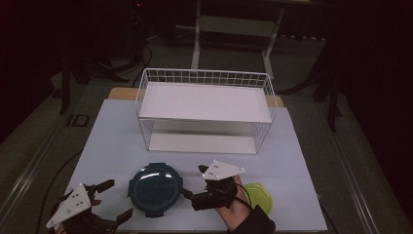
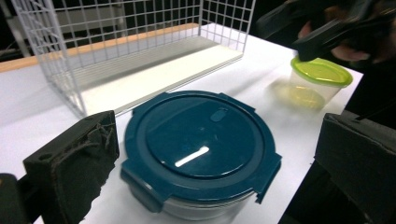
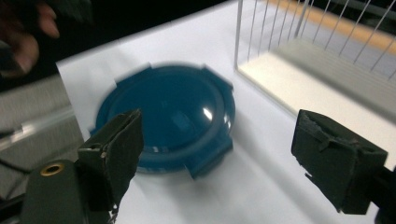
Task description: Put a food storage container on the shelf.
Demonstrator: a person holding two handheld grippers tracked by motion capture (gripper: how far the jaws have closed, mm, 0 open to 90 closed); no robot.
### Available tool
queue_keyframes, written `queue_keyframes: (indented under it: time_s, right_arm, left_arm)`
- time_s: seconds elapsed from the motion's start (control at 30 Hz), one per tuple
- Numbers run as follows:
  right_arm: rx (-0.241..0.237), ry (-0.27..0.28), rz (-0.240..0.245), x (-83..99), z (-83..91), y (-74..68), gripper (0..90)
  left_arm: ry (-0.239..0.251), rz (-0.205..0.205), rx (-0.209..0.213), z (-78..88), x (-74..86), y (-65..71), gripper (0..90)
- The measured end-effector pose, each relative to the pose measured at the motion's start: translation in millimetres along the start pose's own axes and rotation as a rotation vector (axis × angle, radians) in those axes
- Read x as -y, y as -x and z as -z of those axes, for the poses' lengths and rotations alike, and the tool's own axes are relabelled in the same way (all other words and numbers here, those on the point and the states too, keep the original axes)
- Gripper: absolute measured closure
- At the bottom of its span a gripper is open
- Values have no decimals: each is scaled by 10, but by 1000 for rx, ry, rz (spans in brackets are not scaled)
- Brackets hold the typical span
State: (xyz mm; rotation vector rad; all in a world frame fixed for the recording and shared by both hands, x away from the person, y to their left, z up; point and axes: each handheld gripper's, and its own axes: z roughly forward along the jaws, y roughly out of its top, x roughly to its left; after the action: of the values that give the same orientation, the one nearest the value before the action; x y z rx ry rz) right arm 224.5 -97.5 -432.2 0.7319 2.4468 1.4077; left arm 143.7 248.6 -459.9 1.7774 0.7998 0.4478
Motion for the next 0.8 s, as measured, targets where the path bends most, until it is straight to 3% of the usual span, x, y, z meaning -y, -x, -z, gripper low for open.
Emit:
queue_keyframes:
  time_s: [0.17,0.23,0.3,0.4,0.47,0.57,0.67,0.7,0.8]
  right_arm:
    - [86,69,78,-18,82,-119,178]
    - [83,61,59,-17,86,-109,157]
    - [40,81,14,1,95,-80,168]
    - [81,125,25,47,119,-80,167]
    - [73,132,14,66,117,-75,168]
    - [92,117,4,84,101,-87,125]
    - [83,129,-14,95,85,-85,124]
    - [77,139,-23,102,81,-79,124]
    - [77,141,-40,111,45,-70,111]
  left_arm:
    - [-9,52,14,33,-48,-92,0]
    - [-15,65,21,39,-72,-129,0]
    - [-32,77,25,28,-87,-176,0]
    - [-72,118,26,-15,-83,-260,0]
    - [-93,156,30,-67,-65,-336,0]
    - [-113,227,53,-146,-41,-440,0]
    - [-134,349,105,-230,7,-559,0]
    - [-154,398,114,-258,27,-601,0]
    - [-201,492,124,-341,105,-700,0]
